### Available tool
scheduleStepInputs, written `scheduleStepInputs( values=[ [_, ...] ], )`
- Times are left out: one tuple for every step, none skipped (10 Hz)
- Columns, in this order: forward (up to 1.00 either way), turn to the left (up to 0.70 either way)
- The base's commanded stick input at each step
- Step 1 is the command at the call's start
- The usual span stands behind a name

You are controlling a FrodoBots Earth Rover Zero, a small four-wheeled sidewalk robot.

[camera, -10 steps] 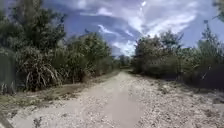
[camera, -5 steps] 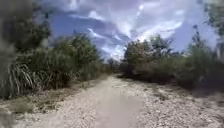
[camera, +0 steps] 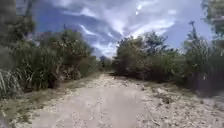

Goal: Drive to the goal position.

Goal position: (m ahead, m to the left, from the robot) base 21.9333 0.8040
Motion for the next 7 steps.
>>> scheduleStepInputs(
  values=[
    [0.7,0.0],
    [0.7,0.0],
    [0.7,0.0],
    [0.7,0.0],
    [0.7,0.0],
    [0.7,0.0],
    [0.7,0.0]
  ],
)
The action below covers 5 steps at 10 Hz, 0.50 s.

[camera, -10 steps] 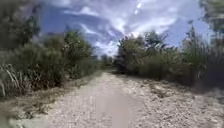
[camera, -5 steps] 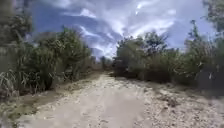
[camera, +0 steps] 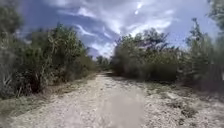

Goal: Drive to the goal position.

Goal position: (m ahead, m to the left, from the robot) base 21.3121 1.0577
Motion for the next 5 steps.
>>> scheduleStepInputs(
  values=[
    [0.7,0.0],
    [0.7,0.0],
    [0.7,0.0],
    [0.7,0.0],
    [0.7,0.0]
  ],
)
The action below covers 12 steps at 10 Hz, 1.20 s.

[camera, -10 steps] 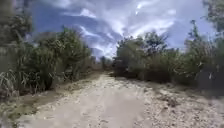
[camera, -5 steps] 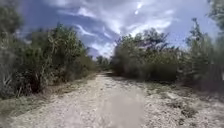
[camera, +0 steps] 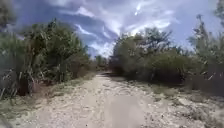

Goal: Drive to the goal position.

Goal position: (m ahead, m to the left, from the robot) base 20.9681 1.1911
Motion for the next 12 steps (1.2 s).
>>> scheduleStepInputs(
  values=[
    [0.7,0.0],
    [0.7,0.0],
    [0.7,0.0],
    [0.7,0.0],
    [0.7,0.0],
    [0.69,0.0],
    [0.7,0.0],
    [0.7,0.0],
    [0.7,0.0],
    [0.7,0.0],
    [0.7,0.0],
    [0.7,0.0]
  ],
)
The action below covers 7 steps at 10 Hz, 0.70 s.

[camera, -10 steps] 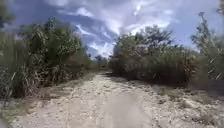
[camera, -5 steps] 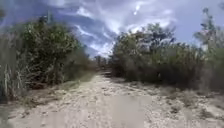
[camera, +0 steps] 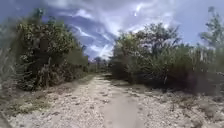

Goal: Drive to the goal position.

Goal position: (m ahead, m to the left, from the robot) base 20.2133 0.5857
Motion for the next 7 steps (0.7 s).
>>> scheduleStepInputs(
  values=[
    [0.7,0.0],
    [0.7,0.0],
    [0.7,0.0],
    [0.7,0.0],
    [0.7,0.0],
    [0.7,0.0],
    [0.7,0.0]
  ],
)
